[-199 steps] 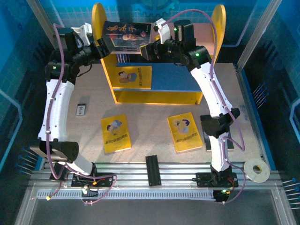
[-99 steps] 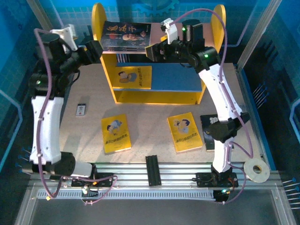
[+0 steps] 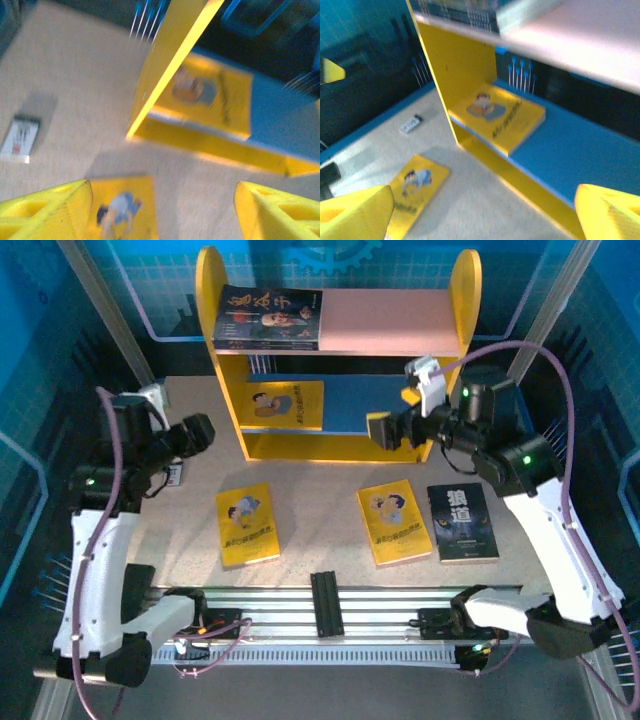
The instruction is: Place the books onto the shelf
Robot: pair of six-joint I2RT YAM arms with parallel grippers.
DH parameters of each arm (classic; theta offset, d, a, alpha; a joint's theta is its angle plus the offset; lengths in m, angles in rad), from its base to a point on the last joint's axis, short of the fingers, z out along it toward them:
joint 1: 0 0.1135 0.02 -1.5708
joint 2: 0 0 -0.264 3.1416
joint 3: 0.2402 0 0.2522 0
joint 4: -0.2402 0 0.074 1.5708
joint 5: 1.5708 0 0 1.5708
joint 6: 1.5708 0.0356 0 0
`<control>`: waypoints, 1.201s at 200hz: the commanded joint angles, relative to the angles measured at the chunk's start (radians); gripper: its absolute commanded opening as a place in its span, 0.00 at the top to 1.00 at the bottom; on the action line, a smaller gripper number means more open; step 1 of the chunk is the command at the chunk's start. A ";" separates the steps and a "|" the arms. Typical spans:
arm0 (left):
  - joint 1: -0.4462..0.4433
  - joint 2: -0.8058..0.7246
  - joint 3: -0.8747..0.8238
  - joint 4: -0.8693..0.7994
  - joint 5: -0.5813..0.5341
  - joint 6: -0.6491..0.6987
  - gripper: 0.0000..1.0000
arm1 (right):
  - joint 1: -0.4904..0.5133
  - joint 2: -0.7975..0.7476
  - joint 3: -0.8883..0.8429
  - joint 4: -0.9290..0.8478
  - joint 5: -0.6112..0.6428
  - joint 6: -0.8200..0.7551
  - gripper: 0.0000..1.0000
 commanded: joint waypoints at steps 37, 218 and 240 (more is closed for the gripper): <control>-0.024 -0.033 -0.221 0.061 0.178 -0.155 0.27 | 0.008 -0.047 -0.307 -0.009 0.072 0.133 0.09; -0.628 0.530 -0.366 0.657 0.285 -0.501 0.29 | -0.484 0.086 -0.654 -0.066 -0.049 0.269 0.25; -0.639 0.598 -0.320 0.678 0.314 -0.490 0.30 | -0.463 0.116 -0.679 -0.062 -0.077 0.266 0.29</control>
